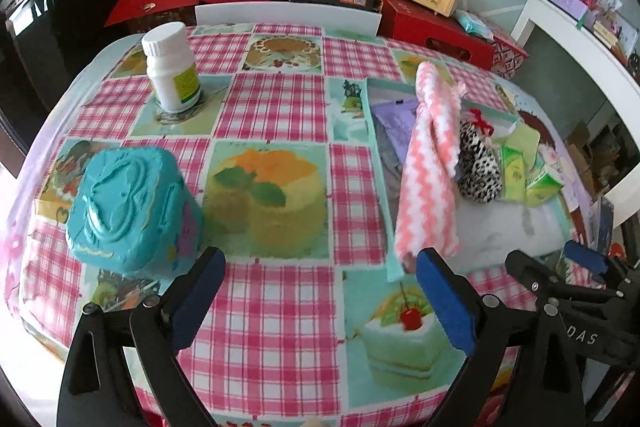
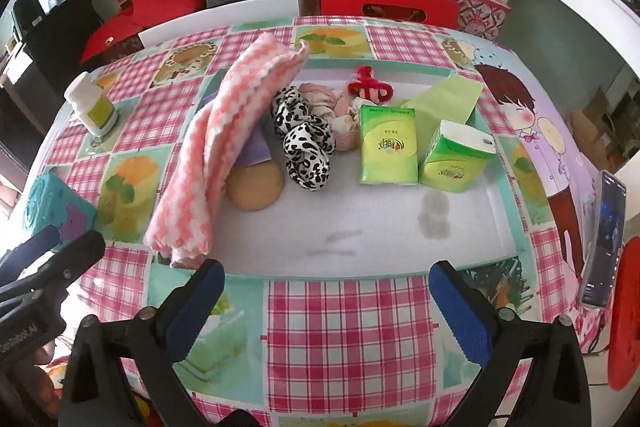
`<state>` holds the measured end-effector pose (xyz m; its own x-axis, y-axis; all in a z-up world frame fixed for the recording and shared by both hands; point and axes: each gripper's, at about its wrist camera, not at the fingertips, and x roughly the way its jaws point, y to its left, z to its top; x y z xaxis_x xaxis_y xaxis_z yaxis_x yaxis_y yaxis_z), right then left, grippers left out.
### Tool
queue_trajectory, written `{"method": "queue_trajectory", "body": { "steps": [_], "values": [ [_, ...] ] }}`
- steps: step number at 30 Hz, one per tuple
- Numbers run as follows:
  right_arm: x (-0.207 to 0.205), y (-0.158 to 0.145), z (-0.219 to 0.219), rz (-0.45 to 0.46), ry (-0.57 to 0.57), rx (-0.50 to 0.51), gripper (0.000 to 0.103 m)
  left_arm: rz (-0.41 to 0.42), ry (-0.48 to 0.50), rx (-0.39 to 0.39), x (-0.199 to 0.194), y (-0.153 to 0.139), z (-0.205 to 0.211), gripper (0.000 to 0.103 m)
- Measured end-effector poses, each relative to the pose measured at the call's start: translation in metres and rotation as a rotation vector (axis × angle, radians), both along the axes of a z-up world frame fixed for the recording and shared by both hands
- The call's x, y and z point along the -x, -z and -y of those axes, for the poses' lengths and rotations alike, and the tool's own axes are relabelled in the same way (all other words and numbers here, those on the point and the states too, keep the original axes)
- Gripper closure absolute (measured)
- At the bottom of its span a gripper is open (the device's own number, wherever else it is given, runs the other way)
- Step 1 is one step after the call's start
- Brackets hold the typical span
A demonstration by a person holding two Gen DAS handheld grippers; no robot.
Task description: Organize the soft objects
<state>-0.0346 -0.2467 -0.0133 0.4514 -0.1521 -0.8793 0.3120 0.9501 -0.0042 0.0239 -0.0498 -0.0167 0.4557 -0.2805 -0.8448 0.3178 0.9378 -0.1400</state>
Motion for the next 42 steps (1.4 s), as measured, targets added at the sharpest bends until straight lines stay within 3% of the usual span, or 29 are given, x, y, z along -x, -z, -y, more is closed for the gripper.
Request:
{"method": "queue_trajectory", "body": {
  "steps": [4,8,13,23,30,42],
  "values": [
    [0.001,0.004,-0.005,-0.001,-0.014,0.008,0.0,-0.018,0.0,-0.006,0.005,0.005,-0.003,0.007],
    [0.003,0.006,-0.008,-0.003,-0.026,0.012,0.0,0.008,-0.035,-0.085,0.009,0.006,-0.003,0.007],
    [0.003,0.007,-0.01,0.002,-0.034,0.012,0.0,0.023,-0.034,-0.049,0.01,0.004,-0.008,0.007],
    [0.001,0.012,-0.006,0.006,-0.037,-0.018,0.0,0.014,-0.116,-0.11,0.006,0.01,-0.012,0.007],
    [0.0,0.016,0.001,-0.002,-0.02,-0.056,0.0,0.007,-0.118,-0.098,0.003,0.012,-0.014,0.007],
    [-0.002,0.018,-0.002,-0.018,-0.031,-0.03,0.0,0.005,-0.117,-0.124,0.001,0.014,-0.01,0.007]
  ]
}}
